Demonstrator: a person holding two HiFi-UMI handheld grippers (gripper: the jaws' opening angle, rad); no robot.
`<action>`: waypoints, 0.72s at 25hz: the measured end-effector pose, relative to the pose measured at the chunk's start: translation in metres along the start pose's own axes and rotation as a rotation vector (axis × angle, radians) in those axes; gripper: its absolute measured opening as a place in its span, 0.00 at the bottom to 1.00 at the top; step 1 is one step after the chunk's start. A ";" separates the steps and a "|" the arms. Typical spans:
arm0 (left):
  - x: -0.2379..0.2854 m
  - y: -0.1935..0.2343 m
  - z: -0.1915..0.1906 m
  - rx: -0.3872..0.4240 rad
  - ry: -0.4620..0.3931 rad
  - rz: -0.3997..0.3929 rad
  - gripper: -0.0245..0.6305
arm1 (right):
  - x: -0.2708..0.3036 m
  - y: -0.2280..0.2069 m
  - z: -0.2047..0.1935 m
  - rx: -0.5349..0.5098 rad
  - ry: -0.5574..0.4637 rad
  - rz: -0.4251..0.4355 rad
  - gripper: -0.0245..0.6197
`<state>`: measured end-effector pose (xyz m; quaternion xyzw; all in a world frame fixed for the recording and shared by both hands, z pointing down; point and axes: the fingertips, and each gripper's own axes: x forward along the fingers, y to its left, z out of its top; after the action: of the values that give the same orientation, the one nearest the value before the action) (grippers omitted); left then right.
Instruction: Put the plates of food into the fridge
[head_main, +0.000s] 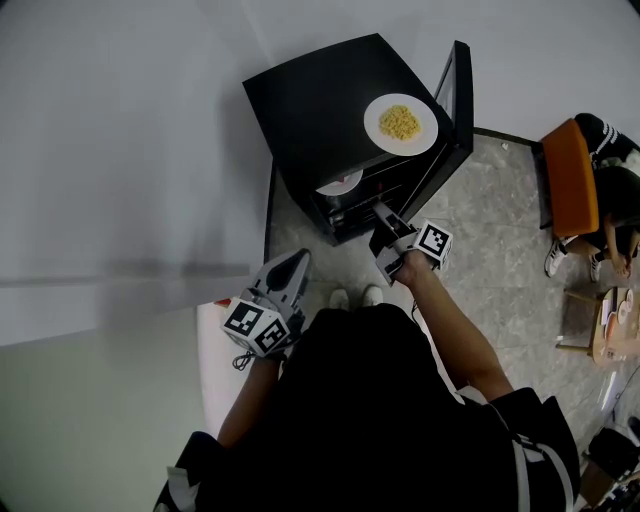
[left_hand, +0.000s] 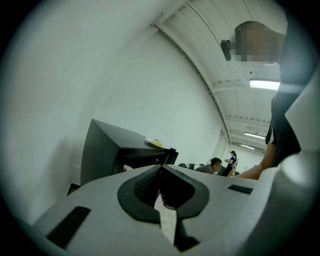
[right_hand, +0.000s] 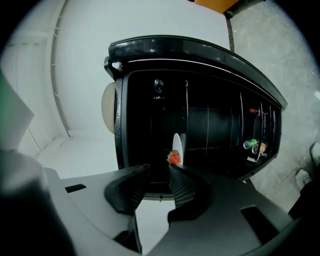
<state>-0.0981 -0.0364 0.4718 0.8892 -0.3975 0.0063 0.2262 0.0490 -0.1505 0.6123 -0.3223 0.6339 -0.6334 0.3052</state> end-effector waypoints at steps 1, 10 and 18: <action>0.000 0.000 0.000 0.000 0.000 -0.001 0.07 | -0.002 0.004 0.001 0.003 -0.005 0.007 0.21; 0.004 -0.006 -0.006 0.004 -0.001 -0.039 0.07 | -0.017 0.051 0.027 -0.077 -0.021 0.081 0.21; 0.006 -0.007 -0.010 -0.011 0.012 -0.051 0.07 | -0.016 0.083 0.051 -0.074 -0.051 0.122 0.21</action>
<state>-0.0876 -0.0326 0.4787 0.8977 -0.3736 0.0036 0.2337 0.0979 -0.1695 0.5287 -0.3102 0.6672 -0.5816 0.3470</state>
